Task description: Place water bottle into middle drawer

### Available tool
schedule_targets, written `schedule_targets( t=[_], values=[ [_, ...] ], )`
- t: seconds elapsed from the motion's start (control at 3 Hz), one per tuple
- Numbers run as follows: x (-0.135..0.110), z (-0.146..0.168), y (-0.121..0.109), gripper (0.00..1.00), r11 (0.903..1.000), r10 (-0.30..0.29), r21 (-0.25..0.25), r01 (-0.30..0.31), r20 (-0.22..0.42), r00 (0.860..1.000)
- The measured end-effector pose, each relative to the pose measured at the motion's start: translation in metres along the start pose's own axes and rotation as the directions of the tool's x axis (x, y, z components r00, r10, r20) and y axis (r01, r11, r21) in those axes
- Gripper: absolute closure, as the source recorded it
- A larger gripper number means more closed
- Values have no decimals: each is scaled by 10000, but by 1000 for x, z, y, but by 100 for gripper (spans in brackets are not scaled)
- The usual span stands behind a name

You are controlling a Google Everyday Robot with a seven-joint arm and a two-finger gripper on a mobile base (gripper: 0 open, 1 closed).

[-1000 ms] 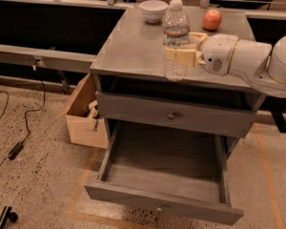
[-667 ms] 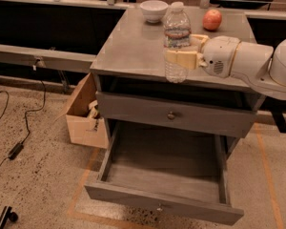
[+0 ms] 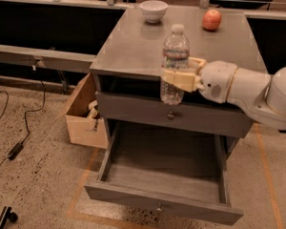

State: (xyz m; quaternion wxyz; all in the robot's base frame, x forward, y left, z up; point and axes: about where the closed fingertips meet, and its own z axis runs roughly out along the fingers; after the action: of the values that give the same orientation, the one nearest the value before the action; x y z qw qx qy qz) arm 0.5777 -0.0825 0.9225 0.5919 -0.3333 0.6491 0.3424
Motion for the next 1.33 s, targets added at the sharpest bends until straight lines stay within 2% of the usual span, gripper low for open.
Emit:
schedule_targets(
  t=[0.33,0.67,1.0,1.33],
  values=[
    [43,3,44,100,9968,77,-798,-15,784,9969],
    [86,15,60,100,9807,-492,-1811,735,1353,9896],
    [126,29,70,100,9397,-1185,-3041,1564,1395,9831],
    [129,30,77,100,9284,-1244,-3327,1656,1419,9820]
  ],
)
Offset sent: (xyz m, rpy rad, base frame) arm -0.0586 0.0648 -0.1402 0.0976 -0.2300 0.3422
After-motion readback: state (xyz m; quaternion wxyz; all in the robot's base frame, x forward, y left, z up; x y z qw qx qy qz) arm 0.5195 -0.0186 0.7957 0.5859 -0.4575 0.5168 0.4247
